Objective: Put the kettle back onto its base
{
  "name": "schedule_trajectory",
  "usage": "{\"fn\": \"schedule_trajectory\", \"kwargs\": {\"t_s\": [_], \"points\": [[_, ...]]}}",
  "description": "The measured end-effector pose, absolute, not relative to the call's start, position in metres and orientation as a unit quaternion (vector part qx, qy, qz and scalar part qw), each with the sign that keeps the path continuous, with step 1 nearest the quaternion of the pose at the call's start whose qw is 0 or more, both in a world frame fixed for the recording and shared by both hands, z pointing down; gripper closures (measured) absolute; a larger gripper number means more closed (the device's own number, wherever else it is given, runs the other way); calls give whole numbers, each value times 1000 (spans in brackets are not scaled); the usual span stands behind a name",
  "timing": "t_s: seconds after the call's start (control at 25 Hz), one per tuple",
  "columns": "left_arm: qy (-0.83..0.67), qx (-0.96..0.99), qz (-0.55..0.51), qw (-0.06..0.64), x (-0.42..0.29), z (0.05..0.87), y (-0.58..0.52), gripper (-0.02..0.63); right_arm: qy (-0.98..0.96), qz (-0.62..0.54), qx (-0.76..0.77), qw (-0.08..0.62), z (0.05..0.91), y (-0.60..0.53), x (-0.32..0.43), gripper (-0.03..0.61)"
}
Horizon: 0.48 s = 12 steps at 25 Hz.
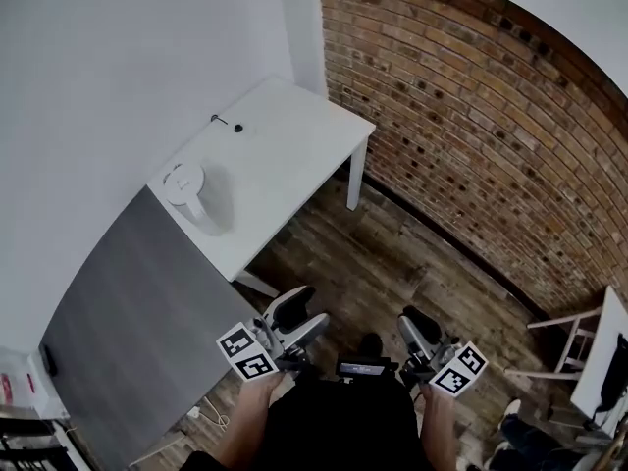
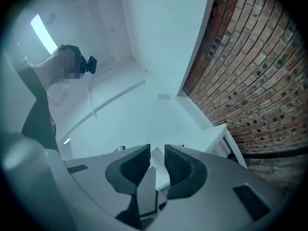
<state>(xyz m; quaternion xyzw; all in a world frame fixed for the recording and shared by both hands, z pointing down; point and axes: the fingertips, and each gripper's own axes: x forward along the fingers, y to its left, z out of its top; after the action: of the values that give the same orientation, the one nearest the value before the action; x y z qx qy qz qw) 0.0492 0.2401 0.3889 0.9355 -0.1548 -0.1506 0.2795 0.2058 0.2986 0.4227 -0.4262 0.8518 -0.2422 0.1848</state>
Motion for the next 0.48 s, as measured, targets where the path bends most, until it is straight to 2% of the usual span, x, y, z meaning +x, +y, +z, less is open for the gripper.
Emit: {"fn": "schedule_trajectory", "kwargs": {"t_s": [0.2,0.48], "points": [[-206,934,-146,253,80,375,203,333,881,-236,-368,181,413,243,243,500],[-257,922,-136,257,95,380,188,333,891,-261,-326,179,414,203,266,501]]}}
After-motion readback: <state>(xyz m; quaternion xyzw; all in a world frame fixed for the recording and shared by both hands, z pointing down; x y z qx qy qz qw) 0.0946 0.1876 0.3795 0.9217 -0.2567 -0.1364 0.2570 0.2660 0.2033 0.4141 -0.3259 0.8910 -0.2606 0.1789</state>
